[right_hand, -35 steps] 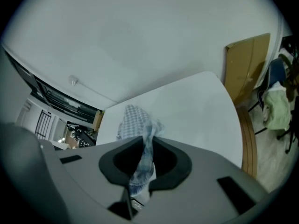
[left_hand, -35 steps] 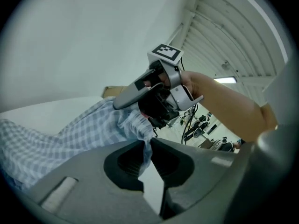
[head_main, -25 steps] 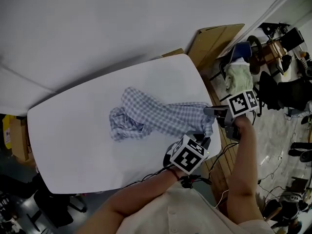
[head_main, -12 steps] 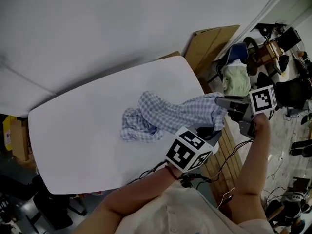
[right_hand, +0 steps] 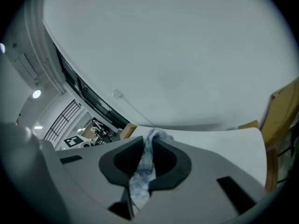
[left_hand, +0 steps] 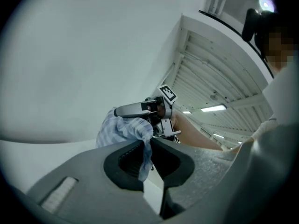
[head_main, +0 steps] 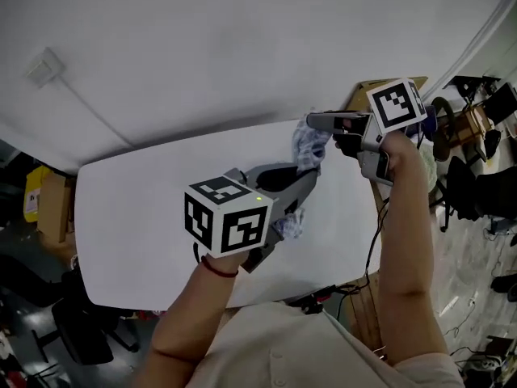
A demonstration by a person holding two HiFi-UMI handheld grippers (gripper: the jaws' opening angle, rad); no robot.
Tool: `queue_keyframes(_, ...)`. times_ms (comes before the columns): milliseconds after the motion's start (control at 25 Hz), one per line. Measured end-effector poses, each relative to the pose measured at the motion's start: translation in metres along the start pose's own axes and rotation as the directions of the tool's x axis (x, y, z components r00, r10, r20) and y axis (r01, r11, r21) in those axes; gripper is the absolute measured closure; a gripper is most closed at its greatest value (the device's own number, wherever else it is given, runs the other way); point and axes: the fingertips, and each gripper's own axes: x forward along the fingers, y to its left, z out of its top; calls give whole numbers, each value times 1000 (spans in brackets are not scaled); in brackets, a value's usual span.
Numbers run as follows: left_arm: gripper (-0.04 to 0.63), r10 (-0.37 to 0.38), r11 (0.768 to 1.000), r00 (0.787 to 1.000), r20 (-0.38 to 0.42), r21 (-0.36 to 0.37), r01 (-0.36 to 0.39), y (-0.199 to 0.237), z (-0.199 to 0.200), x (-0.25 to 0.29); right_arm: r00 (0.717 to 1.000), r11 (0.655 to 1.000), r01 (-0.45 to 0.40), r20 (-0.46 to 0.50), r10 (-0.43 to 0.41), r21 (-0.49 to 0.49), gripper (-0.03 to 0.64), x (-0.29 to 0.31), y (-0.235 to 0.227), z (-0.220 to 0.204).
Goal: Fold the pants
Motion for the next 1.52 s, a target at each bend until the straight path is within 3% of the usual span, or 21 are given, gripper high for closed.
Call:
queue_keyframes(240, 554, 122, 992, 989, 81, 31, -125, 54, 28, -155, 983, 973, -179, -69, 171, -144, 561, 137, 132, 38)
queue_keyframes(360, 554, 195, 980, 972, 135, 10, -198, 49, 33, -184, 964, 947, -264, -88, 252, -182, 561, 154, 171, 39)
queue_keyframes(560, 554, 354, 935, 905, 234, -84, -344, 90, 22, -320, 928, 904, -365, -167, 333, -221, 561, 269, 275, 31)
queue_keyframes(680, 554, 440, 898, 865, 242, -142, -417, 116, 0, -388, 902, 889, -406, -247, 353, -212, 561, 335, 319, 10)
queue_keyframes(1000, 554, 619, 780, 765, 178, -252, -572, 180, -97, -524, 848, 893, -406, -447, 287, -197, 561, 487, 380, -80)
queue_keyframes(1240, 554, 687, 709, 717, 118, -322, -627, 214, -146, -575, 822, 912, -366, -524, 223, -187, 561, 555, 391, -121)
queue_keyframes(1520, 554, 739, 641, 674, 12, -323, -697, 269, -189, -614, 825, 939, -284, -549, 137, -192, 561, 628, 382, -146)
